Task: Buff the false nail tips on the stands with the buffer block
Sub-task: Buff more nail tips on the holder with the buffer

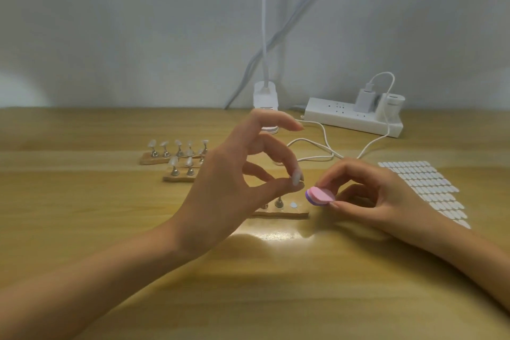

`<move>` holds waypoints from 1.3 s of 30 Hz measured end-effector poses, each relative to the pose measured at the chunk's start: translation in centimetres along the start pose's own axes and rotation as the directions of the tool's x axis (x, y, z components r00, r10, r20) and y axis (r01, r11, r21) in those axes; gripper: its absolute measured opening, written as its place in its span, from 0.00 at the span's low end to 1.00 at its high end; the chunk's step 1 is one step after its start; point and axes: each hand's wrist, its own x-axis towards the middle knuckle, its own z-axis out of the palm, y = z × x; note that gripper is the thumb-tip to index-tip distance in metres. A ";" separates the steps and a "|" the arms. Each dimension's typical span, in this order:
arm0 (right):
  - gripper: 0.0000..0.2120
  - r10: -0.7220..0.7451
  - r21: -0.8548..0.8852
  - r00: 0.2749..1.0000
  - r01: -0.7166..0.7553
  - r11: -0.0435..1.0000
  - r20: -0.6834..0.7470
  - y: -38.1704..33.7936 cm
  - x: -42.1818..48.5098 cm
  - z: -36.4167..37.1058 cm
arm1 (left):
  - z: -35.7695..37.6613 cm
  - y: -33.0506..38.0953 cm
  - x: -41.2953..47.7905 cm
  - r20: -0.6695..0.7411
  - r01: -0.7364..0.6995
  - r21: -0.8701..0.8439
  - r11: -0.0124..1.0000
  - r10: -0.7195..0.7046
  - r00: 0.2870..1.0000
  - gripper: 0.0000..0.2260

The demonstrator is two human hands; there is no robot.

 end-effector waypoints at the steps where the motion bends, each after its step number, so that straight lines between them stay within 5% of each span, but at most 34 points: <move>1: 0.10 0.005 0.020 1.000 -0.005 1.000 -0.001 0.0 0.0 -0.1 | 0.2 -0.1 0.1 0.001 0.001 0.002 1.000 -0.001 1.000 0.24; 5: 0.09 0.015 0.119 0.997 -0.005 0.993 -0.080 -0.4 -0.1 -0.2 | 1.1 -0.6 0.4 0.029 0.019 -0.004 1.000 -0.019 0.999 0.24; 9: 0.09 -0.113 0.162 0.968 0.151 0.975 -0.222 -2.0 -0.1 0.2 | 1.8 -0.9 0.4 0.022 0.018 0.017 1.000 -0.018 1.000 0.27; 22: 0.11 -0.293 -0.045 0.922 0.292 0.955 -0.254 -2.9 -0.4 1.9 | 1.6 -1.4 -0.8 -0.020 0.031 -0.075 0.997 -0.032 0.999 0.28; 39: 0.10 -0.309 -0.038 0.920 0.309 0.950 -0.243 -3.0 -0.3 2.4 | 1.9 -0.9 -1.2 -0.016 0.034 -0.101 0.994 -0.036 0.999 0.24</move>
